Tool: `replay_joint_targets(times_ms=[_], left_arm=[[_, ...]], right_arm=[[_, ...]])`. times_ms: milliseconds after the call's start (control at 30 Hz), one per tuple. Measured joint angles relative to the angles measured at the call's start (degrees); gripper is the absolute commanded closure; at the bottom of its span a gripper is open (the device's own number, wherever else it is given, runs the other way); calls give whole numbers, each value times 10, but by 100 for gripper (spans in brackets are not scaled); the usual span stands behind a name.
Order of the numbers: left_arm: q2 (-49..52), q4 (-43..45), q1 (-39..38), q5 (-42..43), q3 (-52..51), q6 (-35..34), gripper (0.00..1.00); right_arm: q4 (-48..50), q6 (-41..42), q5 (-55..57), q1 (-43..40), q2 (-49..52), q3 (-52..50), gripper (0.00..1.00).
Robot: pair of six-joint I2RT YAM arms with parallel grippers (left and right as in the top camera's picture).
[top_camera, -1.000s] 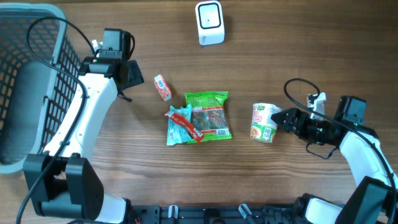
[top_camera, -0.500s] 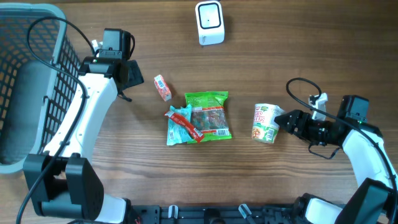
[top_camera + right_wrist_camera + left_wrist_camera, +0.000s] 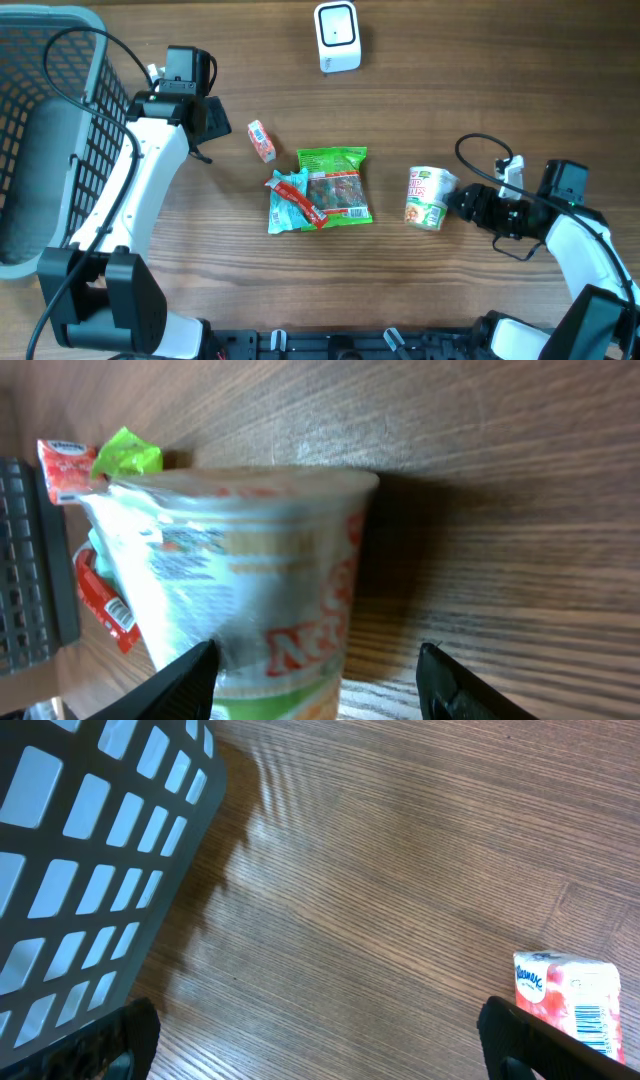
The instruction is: Scan the item barcode
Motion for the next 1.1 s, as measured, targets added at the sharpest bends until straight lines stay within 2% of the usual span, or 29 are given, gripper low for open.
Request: replay_joint_targets(times_ms=[233,367,1100], left_arm=[[0,0,0,0,0,0,0],[0,0,0,0,0,0,0],[0,0,0,0,0,0,0]], right_arm=[[46,33,2,74,0,-7,36],[76,64,7,121,0,-7,29],[191,285,100,242,0,-8,23]])
